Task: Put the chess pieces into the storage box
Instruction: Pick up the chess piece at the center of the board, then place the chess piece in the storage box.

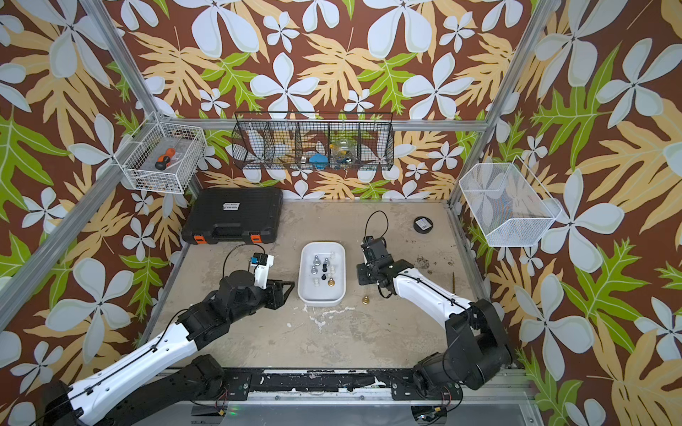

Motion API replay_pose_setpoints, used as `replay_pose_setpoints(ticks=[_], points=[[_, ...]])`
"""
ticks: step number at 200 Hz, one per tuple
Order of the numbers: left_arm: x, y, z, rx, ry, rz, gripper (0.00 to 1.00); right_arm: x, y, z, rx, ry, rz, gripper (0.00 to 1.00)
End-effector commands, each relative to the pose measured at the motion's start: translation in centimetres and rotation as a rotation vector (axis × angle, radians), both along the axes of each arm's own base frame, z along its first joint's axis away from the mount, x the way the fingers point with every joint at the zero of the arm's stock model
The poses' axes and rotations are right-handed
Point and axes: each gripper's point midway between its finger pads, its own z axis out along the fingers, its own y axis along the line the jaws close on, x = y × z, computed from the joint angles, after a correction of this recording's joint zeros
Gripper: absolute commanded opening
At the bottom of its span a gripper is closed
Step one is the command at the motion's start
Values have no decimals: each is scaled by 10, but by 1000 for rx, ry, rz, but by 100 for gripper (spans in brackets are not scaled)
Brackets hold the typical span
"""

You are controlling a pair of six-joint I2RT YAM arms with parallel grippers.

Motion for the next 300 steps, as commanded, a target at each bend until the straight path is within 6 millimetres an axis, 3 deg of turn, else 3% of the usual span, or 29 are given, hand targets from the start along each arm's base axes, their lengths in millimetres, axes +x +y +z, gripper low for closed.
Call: replay_pose_setpoints(ticks=[1, 25, 53, 116, 179, 226, 252, 300], points=[[4, 17, -10, 21, 23, 105, 53, -3, 0, 19, 7, -13, 8, 5], [3, 27, -14, 6, 22, 162, 53, -4, 11, 48, 34, -56, 44, 5], [-1, 36, -24, 1, 32, 194, 54, -11, 36, 77, 63, -94, 124, 5], [-11, 48, -48, 1, 37, 214, 56, -41, 102, 98, 111, -133, 356, 5], [-22, 54, -68, -43, 30, 213, 59, -61, 142, 72, 85, -85, 519, 5], [-28, 50, -95, -3, 52, 157, 59, -62, 165, 54, 108, -58, 576, 5], [-32, 46, -105, -7, 43, 117, 59, -55, 173, 43, 90, -51, 583, 5], [-32, 47, -96, -44, -12, 114, 60, -26, 186, 25, 39, -45, 553, 5]])
